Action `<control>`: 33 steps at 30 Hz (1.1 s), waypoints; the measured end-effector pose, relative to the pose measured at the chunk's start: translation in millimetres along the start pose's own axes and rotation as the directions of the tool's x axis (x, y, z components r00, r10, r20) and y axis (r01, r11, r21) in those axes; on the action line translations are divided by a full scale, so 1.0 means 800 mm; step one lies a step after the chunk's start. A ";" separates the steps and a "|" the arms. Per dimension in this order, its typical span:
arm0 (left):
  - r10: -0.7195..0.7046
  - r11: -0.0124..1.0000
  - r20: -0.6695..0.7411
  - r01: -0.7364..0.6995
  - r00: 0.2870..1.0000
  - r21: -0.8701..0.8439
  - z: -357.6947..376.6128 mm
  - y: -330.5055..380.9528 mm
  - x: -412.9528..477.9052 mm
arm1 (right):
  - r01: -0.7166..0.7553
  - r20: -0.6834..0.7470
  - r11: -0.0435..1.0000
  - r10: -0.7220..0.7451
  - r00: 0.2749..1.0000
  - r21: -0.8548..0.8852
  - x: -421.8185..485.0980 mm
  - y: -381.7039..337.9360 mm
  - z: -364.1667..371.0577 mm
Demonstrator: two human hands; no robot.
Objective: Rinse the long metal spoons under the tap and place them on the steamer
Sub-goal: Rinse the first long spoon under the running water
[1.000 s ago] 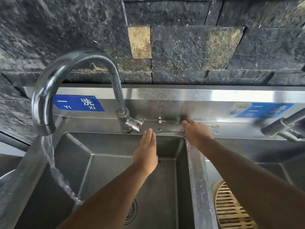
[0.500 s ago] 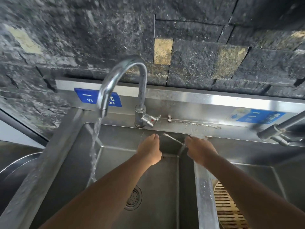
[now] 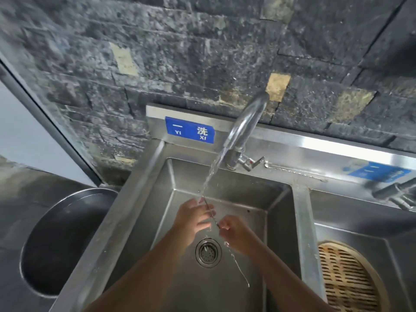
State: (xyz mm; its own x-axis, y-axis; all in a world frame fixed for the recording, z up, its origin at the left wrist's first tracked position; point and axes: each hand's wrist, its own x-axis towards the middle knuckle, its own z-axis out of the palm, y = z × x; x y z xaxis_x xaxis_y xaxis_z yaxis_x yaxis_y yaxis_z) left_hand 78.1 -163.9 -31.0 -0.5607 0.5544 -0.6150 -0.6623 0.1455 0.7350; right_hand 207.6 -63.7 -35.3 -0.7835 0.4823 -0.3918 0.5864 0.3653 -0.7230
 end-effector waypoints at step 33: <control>0.111 0.988 0.005 -0.110 0.994 -0.107 -0.023 -0.017 -0.024 | -0.253 0.051 0.606 0.330 0.943 0.754 -0.085 -0.038 0.074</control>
State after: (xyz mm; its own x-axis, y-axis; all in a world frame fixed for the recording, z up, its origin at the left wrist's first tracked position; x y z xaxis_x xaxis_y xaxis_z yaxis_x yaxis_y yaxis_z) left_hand 88.9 -191.6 -34.8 -0.6288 0.5709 -0.5279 -0.6458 -0.0053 0.7635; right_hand 231.1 -155.1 -20.4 -0.5552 0.5350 -0.6368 0.3983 -0.5011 -0.7683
